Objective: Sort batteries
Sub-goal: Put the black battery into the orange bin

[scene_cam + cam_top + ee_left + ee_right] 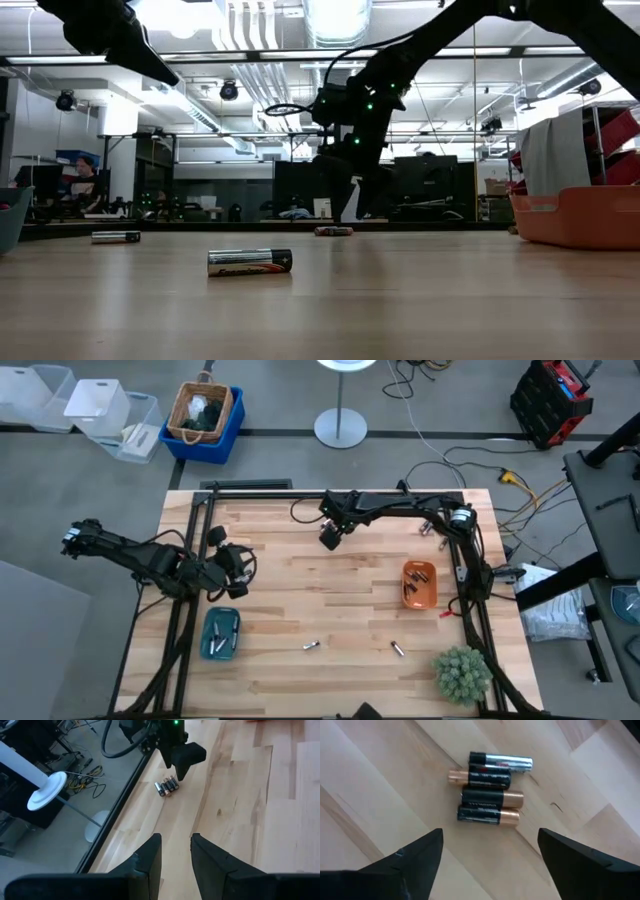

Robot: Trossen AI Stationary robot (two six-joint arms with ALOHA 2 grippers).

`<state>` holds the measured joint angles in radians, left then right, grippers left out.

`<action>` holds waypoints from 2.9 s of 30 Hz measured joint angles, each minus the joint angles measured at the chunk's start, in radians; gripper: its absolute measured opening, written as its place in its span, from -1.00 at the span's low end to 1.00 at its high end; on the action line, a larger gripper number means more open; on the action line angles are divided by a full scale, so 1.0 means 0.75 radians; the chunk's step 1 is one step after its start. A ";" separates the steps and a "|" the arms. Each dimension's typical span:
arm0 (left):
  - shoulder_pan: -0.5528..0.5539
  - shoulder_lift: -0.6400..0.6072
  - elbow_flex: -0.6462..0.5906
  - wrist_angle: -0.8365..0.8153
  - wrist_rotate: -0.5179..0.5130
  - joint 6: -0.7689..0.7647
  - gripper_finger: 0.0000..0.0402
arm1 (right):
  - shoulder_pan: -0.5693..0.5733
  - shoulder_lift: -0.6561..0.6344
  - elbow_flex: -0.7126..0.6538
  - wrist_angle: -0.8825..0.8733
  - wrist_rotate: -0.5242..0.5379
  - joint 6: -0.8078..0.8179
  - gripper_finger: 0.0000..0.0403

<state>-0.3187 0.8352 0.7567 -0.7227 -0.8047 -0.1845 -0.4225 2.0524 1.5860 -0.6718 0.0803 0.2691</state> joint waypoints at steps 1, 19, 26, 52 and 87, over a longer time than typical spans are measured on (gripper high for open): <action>0.000 0.000 0.000 0.000 0.000 0.000 -0.58 | 0.000 0.006 0.000 0.007 0.001 0.000 0.63; 0.000 0.001 0.000 0.001 0.000 0.001 -0.58 | -0.001 0.057 0.001 0.058 -0.002 0.010 0.71; 0.000 0.001 0.000 0.001 0.000 0.001 -0.58 | -0.001 0.057 0.001 0.085 -0.002 0.016 0.74; 0.000 0.001 0.000 0.001 0.000 0.002 -0.58 | -0.001 0.057 0.003 0.108 -0.002 0.031 0.71; 0.000 0.001 0.000 0.001 0.000 0.002 -0.58 | -0.001 0.058 0.003 0.111 -0.001 0.013 0.59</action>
<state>-0.3187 0.8360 0.7567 -0.7223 -0.8047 -0.1833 -0.4232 2.0960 1.5879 -0.5884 0.0795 0.2787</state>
